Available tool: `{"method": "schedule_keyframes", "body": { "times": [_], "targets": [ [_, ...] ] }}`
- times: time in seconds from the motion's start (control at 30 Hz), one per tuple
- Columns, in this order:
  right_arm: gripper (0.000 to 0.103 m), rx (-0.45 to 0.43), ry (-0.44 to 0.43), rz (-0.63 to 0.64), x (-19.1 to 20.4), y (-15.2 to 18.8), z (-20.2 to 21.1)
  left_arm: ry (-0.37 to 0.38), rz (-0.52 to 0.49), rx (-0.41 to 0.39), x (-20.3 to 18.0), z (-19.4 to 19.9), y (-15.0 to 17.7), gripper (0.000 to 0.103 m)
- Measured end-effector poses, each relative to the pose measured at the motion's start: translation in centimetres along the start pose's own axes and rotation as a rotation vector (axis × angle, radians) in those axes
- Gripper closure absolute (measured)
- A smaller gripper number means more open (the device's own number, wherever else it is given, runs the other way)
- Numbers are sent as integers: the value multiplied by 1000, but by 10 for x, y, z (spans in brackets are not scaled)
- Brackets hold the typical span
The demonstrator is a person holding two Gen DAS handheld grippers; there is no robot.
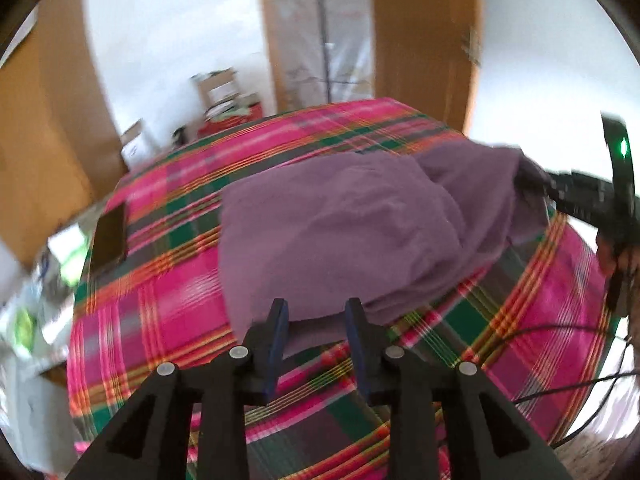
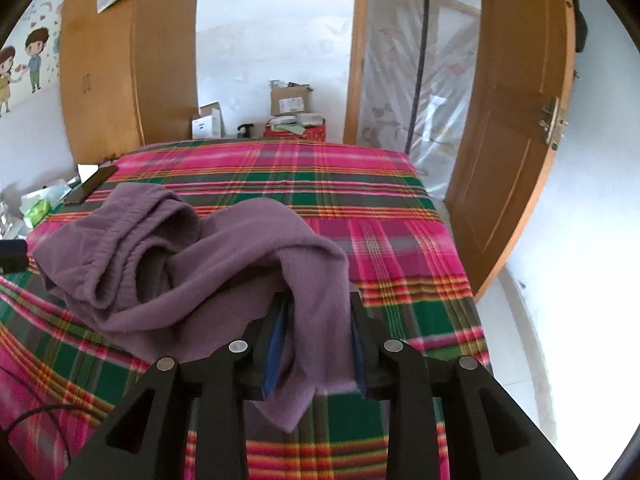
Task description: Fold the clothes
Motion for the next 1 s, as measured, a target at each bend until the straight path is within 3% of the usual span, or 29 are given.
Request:
{"method": "schedule_keyframes", "body": {
  "times": [0.3, 0.5, 0.63, 0.83, 0.97, 1.0],
  "targets": [
    [64, 27, -67, -32, 12, 24, 16, -58, -262, 4, -51, -27, -11, 73],
    [64, 14, -101, -34, 22, 27, 26, -154, -398, -3, -68, -44, -18, 73],
    [64, -11, -96, -44, 21, 28, 38, -127, -478, 1, -90, -52, -14, 73],
    [64, -34, -122, -62, 21, 27, 49, -154, -518, 3, -99, -66, -20, 72],
    [64, -34, -140, -51, 27, 25, 48, -140, -452, 10, -86, -68, -23, 71],
    [64, -31, -146, -51, 29, 25, 47, -121, -429, 7, -84, -65, -24, 77]
  ]
}}
Point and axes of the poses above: each gripper's, at about its wrist camera, not at the fingertips, and z roughly against the way its jaws point, x to its left, y to its underside, the point moved 10 cm from there along -z, roughly the way its jaws point, and after that the axes turned 2 degrees about x, right-handed, at the moved point
